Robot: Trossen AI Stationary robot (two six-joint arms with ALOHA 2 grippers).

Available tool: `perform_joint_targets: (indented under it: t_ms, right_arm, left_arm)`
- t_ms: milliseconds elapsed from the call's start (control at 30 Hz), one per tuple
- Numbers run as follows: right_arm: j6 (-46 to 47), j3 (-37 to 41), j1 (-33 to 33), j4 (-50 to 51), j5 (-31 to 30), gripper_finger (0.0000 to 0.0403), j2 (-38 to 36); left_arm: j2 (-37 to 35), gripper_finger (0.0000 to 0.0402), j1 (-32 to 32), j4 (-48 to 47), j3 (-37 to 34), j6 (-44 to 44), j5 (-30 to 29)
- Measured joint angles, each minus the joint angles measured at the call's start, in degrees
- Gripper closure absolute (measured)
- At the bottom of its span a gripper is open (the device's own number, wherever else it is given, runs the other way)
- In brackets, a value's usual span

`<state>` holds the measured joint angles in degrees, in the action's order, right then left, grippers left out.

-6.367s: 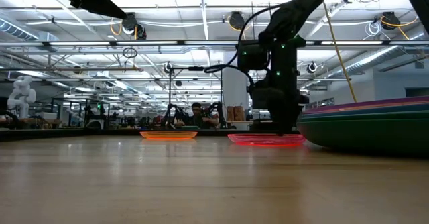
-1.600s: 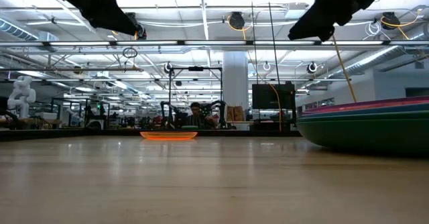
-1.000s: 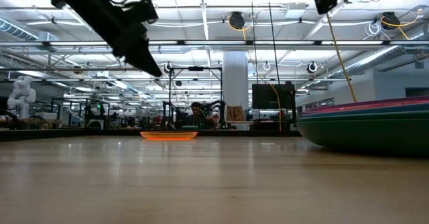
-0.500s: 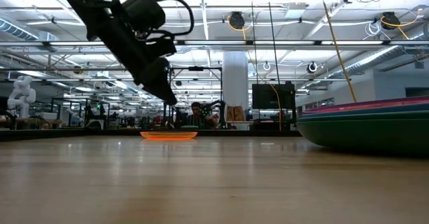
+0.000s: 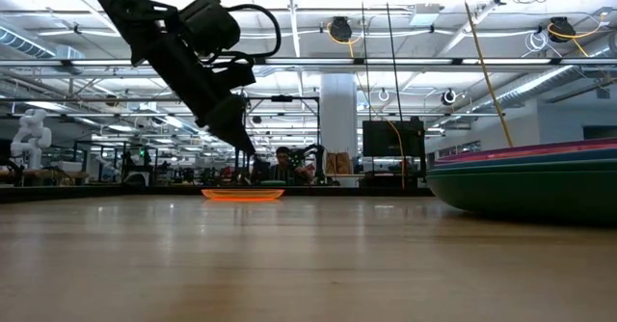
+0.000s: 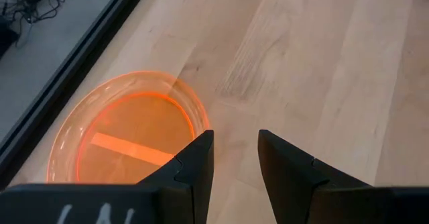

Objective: Stack plastic plates
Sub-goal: Stack the small orange plate on top of the small pink plate

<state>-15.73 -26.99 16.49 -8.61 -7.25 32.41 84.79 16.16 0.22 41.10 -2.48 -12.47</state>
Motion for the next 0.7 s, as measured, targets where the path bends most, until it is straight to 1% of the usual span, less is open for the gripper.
perform_joint_targets:
  t_ms: [67, 233, 433, 667, 700]
  right_arm:
    - [0.0, 1.65, 0.0, -0.28, -0.53, 0.0316, -1.9]
    - [0.26, 4.88, -0.02, -1.12, -6.5, 0.0316, -5.7]
    - [0.12, 5.67, 0.0, -2.45, -6.18, 0.0316, -8.18]
    - [0.04, 5.67, 0.0, -2.2, -6.16, 0.0316, -8.2]
    - [0.04, 5.67, 0.0, -2.21, -6.16, 0.0316, -8.2]
  left_arm:
    - [0.0, 0.0277, -0.04, 0.01, 0.0, -0.46, -0.01]
    - [0.27, 0.0276, -0.15, 0.18, 0.02, -0.31, -0.02]
    - [1.62, 0.0276, -0.04, 0.87, 0.09, 0.24, -0.02]
    - [3.77, 0.0276, 0.3, 0.59, 0.04, 1.68, -0.12]
    - [3.95, 0.0276, 0.37, 0.79, 0.04, 2.3, -0.96]
